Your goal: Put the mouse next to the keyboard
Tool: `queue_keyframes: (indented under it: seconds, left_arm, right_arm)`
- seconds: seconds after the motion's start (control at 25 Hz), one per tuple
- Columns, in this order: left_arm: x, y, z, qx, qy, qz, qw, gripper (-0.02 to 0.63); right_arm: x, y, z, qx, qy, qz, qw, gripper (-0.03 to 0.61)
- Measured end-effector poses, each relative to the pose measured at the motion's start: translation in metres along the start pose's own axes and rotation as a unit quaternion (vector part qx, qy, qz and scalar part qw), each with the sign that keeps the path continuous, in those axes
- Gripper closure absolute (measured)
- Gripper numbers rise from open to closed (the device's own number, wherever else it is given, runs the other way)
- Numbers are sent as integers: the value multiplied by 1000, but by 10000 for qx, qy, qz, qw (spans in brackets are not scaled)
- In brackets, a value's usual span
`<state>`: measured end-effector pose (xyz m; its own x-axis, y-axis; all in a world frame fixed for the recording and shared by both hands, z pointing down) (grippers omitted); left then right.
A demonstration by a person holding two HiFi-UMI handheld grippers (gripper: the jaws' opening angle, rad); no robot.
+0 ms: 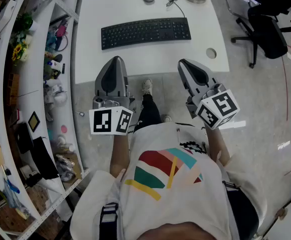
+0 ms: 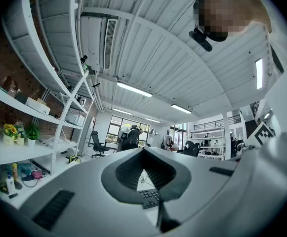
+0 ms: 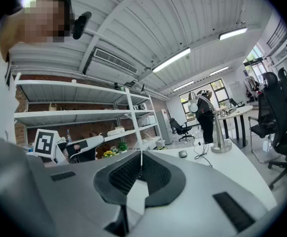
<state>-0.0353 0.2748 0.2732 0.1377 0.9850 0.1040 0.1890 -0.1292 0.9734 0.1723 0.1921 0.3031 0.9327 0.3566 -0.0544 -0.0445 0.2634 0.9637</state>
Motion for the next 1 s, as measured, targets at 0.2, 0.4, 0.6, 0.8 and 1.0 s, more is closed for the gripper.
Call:
queue_keyframes:
  seconds: [0.2,0.4,0.6,0.8,1.0]
  left_arm:
    - [-84,-4,-47,-21,76,133,9999,569]
    - [-162,-15,-85,-64,249,150,9996,569]
    - [-230,-17,-111,26,444,133,9989,569]
    - [-269,6,-132,127,519,-171,9984,569]
    - [-300,31,-126,212,459,-544,9972,569]
  right_arm:
    - [-86,-27,45,97,-8,-34,9999,566]
    - [-161,-59,73,538,130,-152,9984,566]
    - [-215,-67,114,707,474,-542,9949,566]
    - [-250,-54,140,111,641,-613,9960,566]
    - [-258,-51,184,-731,703,-829,9914,565]
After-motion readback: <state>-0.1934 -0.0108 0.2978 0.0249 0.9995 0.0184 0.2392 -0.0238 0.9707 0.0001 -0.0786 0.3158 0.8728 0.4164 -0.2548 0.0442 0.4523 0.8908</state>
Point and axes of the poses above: the fingertips, and each gripper's own axes: x backward along the fingers, z to its right, y out of its underside, the point moved 6 cm from there along x, backward along the fingers, and after that the axes turned 8 degrees about -y, right-handed, at the moved point
